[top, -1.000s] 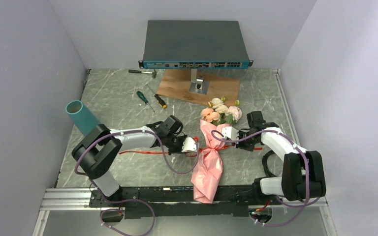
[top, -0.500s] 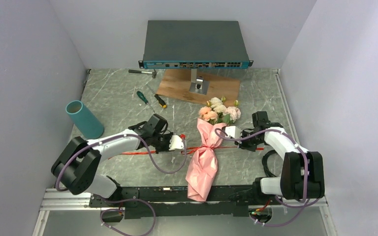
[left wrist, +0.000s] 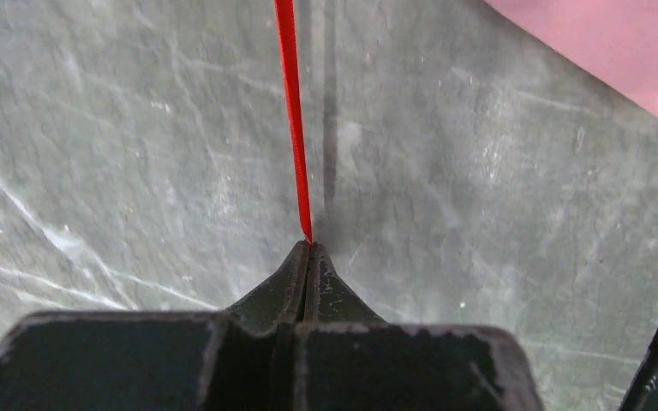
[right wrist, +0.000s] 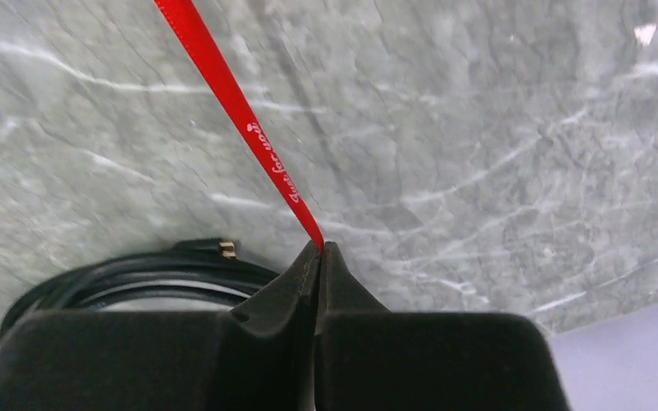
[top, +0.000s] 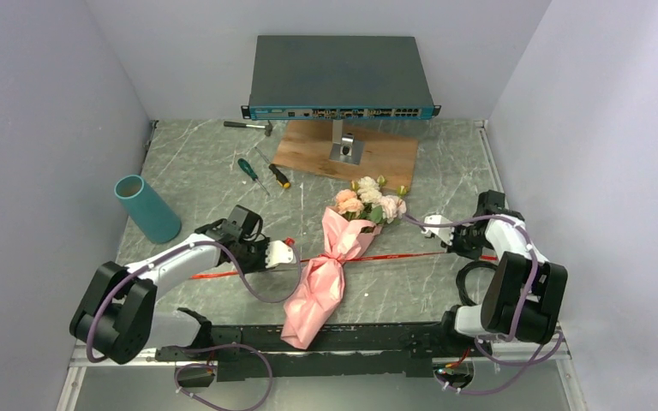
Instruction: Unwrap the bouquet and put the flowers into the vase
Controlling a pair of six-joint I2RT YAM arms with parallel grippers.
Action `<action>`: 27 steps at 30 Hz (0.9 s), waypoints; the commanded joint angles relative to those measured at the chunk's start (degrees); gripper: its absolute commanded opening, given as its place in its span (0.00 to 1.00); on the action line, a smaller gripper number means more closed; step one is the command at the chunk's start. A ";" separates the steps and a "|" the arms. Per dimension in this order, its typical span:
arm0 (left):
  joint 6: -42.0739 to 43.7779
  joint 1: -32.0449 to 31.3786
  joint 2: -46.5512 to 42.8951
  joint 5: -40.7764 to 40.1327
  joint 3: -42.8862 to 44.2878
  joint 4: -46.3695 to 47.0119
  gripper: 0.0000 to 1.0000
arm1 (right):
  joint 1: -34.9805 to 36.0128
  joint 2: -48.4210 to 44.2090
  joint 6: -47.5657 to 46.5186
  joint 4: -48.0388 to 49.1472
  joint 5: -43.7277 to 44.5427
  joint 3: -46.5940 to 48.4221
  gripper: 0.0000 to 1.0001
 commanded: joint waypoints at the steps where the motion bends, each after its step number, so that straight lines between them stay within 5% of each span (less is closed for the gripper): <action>1: 3.29 2.33 -2.43 -1.57 -1.38 -5.55 0.00 | -3.22 1.50 -5.86 -1.26 2.67 3.05 0.00; 27: 4.65 4.79 -3.00 -2.07 -3.10 -6.60 0.00 | -17.37 16.07 -12.01 4.66 7.64 15.37 0.00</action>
